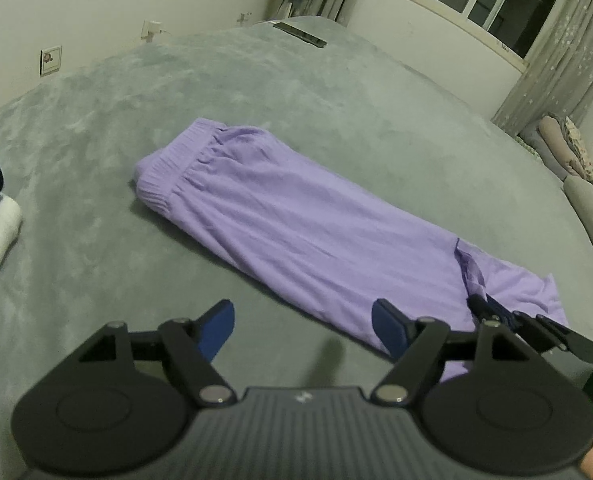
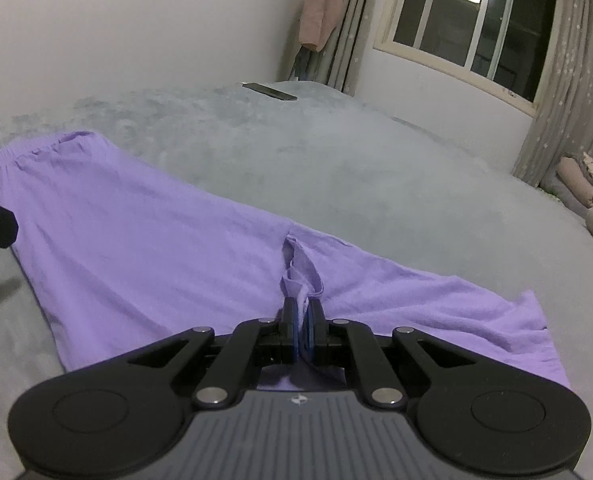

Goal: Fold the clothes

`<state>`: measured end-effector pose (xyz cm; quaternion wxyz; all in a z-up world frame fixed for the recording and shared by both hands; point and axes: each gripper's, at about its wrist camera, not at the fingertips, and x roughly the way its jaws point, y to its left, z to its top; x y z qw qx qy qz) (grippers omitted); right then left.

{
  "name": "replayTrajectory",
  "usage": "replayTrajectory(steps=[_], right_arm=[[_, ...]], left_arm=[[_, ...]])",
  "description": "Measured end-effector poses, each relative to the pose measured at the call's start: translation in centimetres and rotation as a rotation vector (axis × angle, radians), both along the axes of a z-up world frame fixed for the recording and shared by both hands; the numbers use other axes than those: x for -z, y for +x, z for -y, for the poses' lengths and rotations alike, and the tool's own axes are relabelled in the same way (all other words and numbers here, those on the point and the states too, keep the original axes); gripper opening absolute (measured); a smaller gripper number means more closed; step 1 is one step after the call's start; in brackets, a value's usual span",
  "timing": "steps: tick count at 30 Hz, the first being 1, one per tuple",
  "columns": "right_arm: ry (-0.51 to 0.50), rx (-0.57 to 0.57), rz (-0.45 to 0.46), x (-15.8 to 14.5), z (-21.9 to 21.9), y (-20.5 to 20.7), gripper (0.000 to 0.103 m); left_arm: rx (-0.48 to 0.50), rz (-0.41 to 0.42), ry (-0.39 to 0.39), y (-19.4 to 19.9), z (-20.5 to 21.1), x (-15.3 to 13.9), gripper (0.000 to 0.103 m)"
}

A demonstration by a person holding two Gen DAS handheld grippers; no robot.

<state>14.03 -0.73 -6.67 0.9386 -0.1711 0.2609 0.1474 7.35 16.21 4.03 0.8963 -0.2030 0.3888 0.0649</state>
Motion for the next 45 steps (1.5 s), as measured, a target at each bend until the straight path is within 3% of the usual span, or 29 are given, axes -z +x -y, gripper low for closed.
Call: replayTrajectory(steps=[6, 16, 22, 29, 36, 45], right_arm=[[0.017, 0.008, -0.006, -0.2, 0.5, -0.1, 0.006], [0.157, 0.087, -0.009, -2.9, 1.4, -0.2, 0.006], [0.314, 0.13, 0.009, -6.4, 1.2, 0.1, 0.006], [0.457, 0.057, -0.01, -8.4, -5.2, 0.0, 0.006], [0.396, -0.002, -0.103, -5.2, -14.1, 0.5, 0.006], [0.577, -0.047, -0.06, -5.9, -15.8, -1.2, 0.006]], left_arm=[[-0.057, 0.023, -0.036, -0.1, -2.1, -1.0, 0.077], [-0.105, 0.052, -0.147, -0.5, -5.8, -2.2, 0.08], [-0.148, 0.078, -0.18, -0.7, -7.9, -2.8, 0.08], [-0.244, 0.116, -0.22, -1.6, -11.4, -3.5, 0.081], [-0.266, 0.107, -0.236, -1.5, -12.3, -3.0, 0.081], [-0.313, 0.142, -0.232, -2.4, -13.0, -3.4, 0.081]])
